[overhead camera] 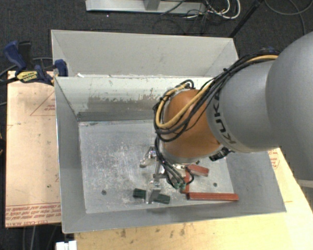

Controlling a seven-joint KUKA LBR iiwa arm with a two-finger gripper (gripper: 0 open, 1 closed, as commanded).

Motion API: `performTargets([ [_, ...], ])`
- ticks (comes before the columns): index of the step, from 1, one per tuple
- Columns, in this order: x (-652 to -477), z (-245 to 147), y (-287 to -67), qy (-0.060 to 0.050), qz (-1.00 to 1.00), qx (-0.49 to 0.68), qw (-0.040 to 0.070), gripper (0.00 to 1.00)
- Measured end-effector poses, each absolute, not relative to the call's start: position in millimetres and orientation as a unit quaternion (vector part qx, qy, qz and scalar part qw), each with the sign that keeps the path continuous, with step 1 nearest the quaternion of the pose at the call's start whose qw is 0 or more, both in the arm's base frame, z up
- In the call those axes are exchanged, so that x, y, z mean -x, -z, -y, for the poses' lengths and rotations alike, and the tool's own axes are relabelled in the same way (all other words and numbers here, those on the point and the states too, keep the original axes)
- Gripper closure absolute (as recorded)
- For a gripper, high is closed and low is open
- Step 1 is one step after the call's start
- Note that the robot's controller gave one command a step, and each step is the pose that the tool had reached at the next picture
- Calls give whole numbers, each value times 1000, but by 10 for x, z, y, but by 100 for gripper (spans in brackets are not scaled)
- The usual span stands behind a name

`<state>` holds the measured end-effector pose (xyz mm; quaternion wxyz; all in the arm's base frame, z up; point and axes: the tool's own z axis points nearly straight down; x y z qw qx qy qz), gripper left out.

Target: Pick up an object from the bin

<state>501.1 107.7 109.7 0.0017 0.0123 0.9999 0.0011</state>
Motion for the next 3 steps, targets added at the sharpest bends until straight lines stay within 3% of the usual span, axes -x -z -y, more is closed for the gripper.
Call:
performTargets([
  [1,-4869,-1048,-973,0,-1000,-5,-2,0],
  [2,-4898,-1188,-992,-1,-998,-59,0,0],
  [3,-4840,-1155,-778,-2,-994,-111,4,0],
])
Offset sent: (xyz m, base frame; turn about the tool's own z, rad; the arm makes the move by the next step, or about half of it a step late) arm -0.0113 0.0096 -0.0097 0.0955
